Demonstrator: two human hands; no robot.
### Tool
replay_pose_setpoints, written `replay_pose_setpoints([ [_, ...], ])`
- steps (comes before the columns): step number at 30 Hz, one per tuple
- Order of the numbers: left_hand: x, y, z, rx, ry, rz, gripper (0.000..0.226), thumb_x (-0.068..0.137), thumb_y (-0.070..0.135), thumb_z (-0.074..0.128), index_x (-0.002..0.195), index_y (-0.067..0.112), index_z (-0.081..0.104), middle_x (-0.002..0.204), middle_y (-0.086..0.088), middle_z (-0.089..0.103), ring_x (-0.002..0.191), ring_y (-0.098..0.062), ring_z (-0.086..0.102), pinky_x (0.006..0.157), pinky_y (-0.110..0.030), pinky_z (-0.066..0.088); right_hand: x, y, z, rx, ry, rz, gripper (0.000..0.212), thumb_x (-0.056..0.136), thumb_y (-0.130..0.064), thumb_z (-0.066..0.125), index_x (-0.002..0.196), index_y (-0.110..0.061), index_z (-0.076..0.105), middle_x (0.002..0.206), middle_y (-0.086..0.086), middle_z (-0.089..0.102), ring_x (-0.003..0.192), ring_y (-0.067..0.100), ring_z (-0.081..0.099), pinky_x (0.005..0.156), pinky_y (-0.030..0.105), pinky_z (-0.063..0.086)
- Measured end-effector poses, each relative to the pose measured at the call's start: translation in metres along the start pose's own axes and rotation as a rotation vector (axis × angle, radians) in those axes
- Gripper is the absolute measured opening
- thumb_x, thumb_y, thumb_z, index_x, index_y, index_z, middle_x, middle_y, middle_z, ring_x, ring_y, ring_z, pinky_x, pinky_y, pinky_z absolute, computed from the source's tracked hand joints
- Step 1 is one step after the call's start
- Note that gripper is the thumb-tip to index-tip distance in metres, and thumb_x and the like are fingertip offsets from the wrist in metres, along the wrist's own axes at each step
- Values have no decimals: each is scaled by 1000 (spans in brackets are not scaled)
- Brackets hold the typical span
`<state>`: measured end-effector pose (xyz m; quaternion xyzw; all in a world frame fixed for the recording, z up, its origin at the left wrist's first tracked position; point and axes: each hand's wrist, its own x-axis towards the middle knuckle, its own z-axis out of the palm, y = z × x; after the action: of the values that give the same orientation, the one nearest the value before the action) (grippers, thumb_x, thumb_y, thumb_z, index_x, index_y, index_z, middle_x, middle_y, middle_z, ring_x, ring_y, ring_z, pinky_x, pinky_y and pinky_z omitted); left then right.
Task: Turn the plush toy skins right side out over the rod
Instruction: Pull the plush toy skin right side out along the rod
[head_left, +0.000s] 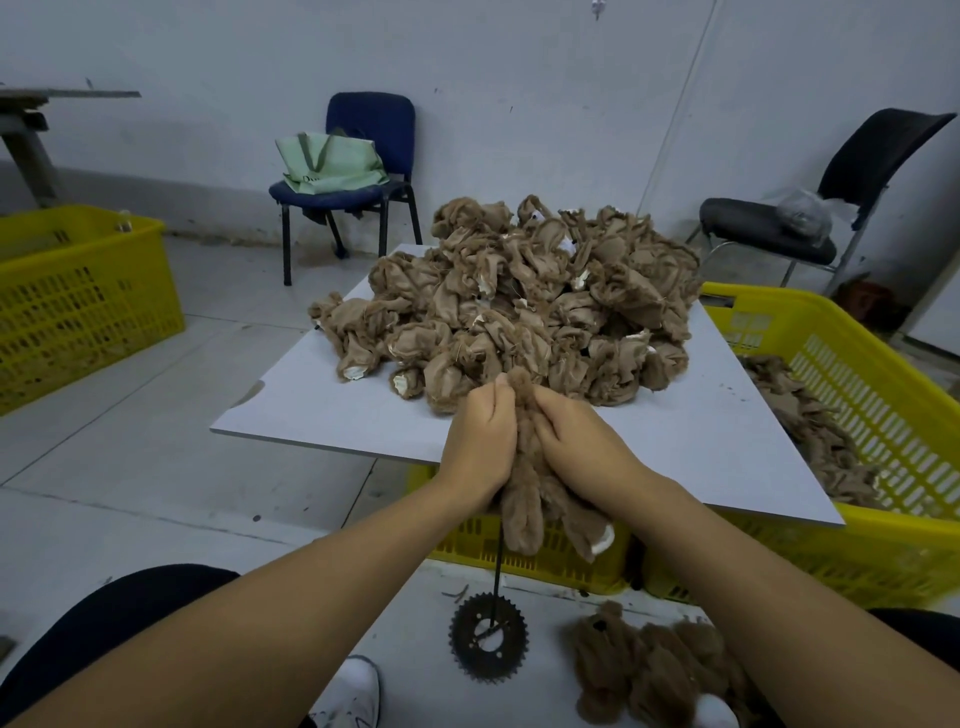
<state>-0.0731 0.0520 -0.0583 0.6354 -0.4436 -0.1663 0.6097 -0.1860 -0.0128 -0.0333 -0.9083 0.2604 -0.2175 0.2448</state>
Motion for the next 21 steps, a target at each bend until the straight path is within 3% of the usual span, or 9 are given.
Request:
replay_pose_setpoints([
  [1,-2,-1,0,57,19,84,41,104,38,31,85,13,58,71,2,54,66,-11,54,68,-45,48,0,-1,0,-11,13,-13,24,104,-23,38,117,-21,58,93,1,68,83,18,63,76,48,53],
  [2,-4,-3,1,97,43,158,39,105,36,31,102,15,63,83,10,60,78,2,59,73,-32,52,-1,-2,-1,-15,35,-30,26,104,-24,38,122,-21,57,95,0,68,84,17,63,75,47,53],
  [4,-7,-4,4,128,108,250,44,106,34,30,133,13,58,114,16,60,107,21,51,88,-5,43,0,-5,-4,-1,93,-72,26,104,-25,38,122,-22,56,97,-2,68,85,15,64,72,45,54],
  [6,-10,-7,6,162,113,311,51,106,36,27,143,9,50,127,11,54,117,23,43,95,0,35,0,-5,-6,9,120,-104,25,103,-26,38,119,-21,57,98,-3,68,85,14,63,71,44,54],
  [9,-19,-14,7,243,48,289,52,106,38,25,146,11,44,134,0,59,120,-3,54,95,-9,40,-2,-2,1,31,65,-72,19,103,-22,40,111,-20,57,95,-1,67,85,15,63,75,45,53],
  [11,-23,-17,6,274,38,246,51,105,37,25,145,11,45,126,-7,64,112,-15,59,87,-13,42,-2,0,8,66,47,-35,16,103,-20,41,101,-19,57,90,0,65,83,16,62,77,47,53],
  [13,-23,-15,5,290,37,221,49,104,38,24,136,10,49,113,-7,66,100,-16,61,78,-19,44,0,3,11,82,53,-17,16,102,-15,41,97,-19,56,88,0,65,81,15,61,77,48,53],
  [17,-19,-6,3,414,13,240,35,105,31,28,118,8,51,85,-9,63,73,-24,59,63,-47,48,1,3,9,120,64,7,18,101,-13,42,102,-19,59,90,-2,67,83,11,62,79,42,54],
  [21,-16,4,1,500,59,254,21,107,19,36,111,8,54,73,-5,59,61,-25,57,52,-43,44,-1,-3,4,85,100,8,18,102,-19,43,107,-23,60,90,-8,67,82,10,63,74,39,54],
])
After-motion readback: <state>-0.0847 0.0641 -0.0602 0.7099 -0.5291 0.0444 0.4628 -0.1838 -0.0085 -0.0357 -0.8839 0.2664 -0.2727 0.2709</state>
